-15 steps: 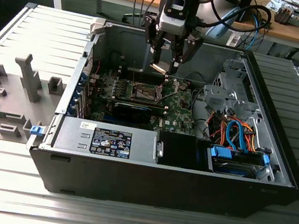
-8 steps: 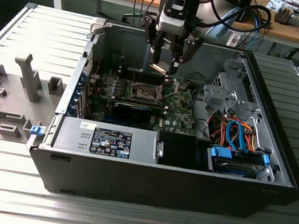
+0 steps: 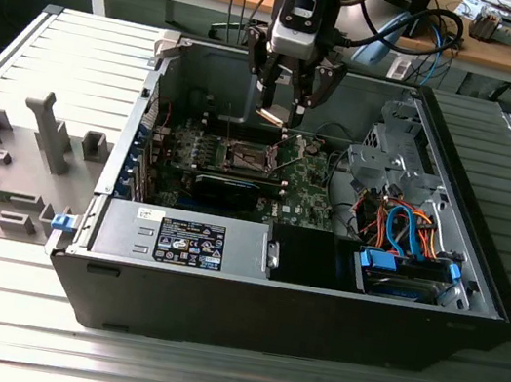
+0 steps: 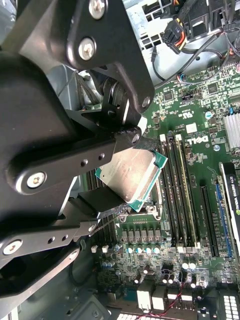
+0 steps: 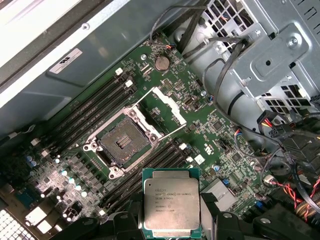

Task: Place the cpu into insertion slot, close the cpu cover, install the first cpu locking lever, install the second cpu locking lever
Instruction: 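Place the cpu into insertion slot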

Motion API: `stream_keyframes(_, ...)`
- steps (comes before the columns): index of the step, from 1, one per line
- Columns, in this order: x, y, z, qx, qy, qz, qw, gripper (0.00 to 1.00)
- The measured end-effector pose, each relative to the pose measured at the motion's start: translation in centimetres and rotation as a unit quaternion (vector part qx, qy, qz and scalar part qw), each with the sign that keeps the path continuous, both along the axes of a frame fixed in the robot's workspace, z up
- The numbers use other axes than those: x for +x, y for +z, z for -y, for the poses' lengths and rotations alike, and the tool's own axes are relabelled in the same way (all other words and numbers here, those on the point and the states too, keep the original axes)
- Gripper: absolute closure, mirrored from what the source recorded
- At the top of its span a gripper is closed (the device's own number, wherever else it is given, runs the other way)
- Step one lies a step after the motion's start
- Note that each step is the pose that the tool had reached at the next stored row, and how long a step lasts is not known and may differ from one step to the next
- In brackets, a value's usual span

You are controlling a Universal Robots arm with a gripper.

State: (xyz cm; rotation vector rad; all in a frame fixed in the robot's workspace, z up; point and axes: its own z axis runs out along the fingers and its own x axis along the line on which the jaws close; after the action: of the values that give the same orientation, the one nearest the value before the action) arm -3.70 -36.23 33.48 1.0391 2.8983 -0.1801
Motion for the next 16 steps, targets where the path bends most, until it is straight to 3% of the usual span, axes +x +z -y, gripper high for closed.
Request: stream_keyframes(16, 0.0, -0.02, 0.0, 0.0, -0.005, 0.0, 0.99999, 0.46)
